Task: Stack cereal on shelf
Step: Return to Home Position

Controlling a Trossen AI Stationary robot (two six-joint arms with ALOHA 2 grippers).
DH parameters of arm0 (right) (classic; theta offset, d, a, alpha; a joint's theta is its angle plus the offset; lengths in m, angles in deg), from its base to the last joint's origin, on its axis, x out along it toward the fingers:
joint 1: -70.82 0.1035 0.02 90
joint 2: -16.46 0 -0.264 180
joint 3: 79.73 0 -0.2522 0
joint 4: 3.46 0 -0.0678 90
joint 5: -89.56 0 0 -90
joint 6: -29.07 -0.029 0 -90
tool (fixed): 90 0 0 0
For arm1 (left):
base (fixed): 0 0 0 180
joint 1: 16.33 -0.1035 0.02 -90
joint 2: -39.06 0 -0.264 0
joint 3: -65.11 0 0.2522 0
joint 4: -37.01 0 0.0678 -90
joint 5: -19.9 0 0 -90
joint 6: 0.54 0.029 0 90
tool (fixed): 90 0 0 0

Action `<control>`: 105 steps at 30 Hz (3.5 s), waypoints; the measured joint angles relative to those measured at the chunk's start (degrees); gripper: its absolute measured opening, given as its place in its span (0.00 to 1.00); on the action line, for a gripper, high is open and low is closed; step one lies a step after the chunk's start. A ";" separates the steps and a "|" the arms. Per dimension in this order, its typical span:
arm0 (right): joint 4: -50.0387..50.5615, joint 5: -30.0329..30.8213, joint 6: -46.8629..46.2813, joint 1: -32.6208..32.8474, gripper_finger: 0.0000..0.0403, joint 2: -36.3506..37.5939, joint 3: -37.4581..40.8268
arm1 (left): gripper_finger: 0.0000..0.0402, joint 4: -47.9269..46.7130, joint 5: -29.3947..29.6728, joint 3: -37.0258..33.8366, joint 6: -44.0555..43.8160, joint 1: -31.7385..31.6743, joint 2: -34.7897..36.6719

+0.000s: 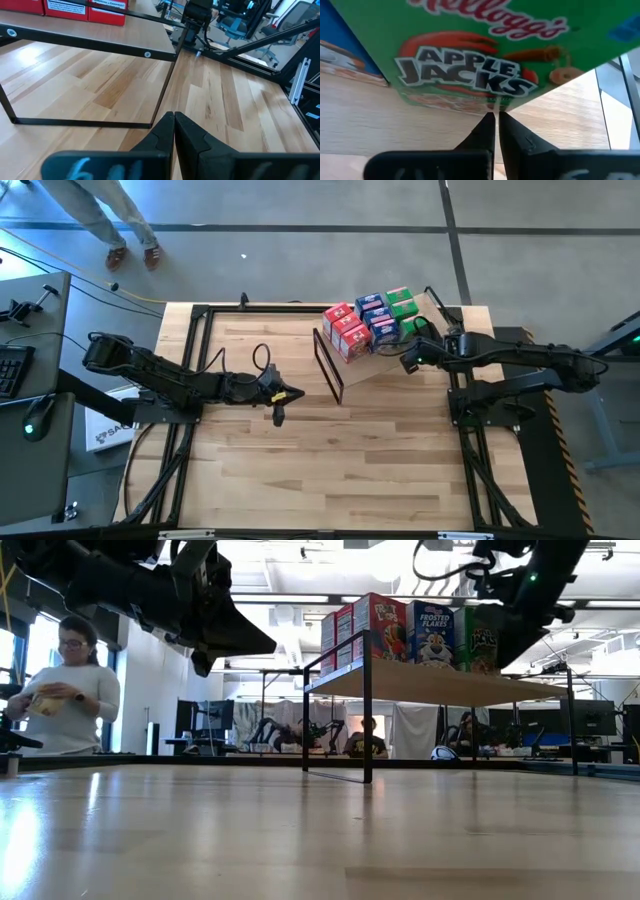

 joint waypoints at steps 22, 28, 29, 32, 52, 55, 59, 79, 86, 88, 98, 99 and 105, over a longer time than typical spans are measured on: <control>-4.95 -3.91 3.01 2.79 0.01 1.79 0.02 | 0.01 0.02 0.00 0.00 0.04 0.04 0.00; -10.41 -5.87 5.72 3.19 0.01 1.60 0.02 | 0.01 0.01 0.00 0.00 0.04 0.07 0.00; -11.21 -5.95 6.26 3.19 0.01 1.57 0.02 | 0.01 0.00 0.00 0.00 0.03 0.06 0.00; -12.16 -5.28 7.17 3.17 0.01 1.57 0.02 | 0.01 0.00 0.00 0.00 0.00 0.06 0.00; -13.11 -8.42 19.05 12.28 0.01 8.24 0.04 | 0.01 2.28 -8.51 0.02 3.67 -0.15 0.81; -13.66 -6.05 19.68 16.59 0.01 8.92 0.04 | 0.01 3.16 -9.78 0.02 5.92 -0.75 0.81; -15.15 -2.61 19.99 21.47 0.01 8.01 0.04 | 0.01 5.80 -14.57 0.02 7.52 -2.67 0.81; -47.41 -12.32 37.10 29.18 0.00 9.63 14.93 | 0.01 12.46 -27.36 -0.02 12.15 -8.37 0.76; -49.35 -14.21 38.97 29.18 0.00 19.35 20.11 | 0.01 15.00 -30.34 -1.52 13.11 -9.45 0.74; -49.76 -14.07 39.51 29.18 0.00 22.27 22.07 | 0.01 19.50 -30.36 -3.80 12.69 -10.26 0.74; -57.02 -15.30 43.15 27.59 0.00 33.68 30.12 | 0.01 28.75 -32.11 -11.82 7.68 -19.34 2.38; -57.06 -15.30 43.37 27.37 0.00 34.57 30.38 | 0.01 28.88 -33.42 -12.05 7.76 -20.30 2.81; -57.13 -16.65 45.26 26.60 0.00 38.87 31.08 | 0.01 27.61 -39.03 -12.44 9.34 -24.66 5.19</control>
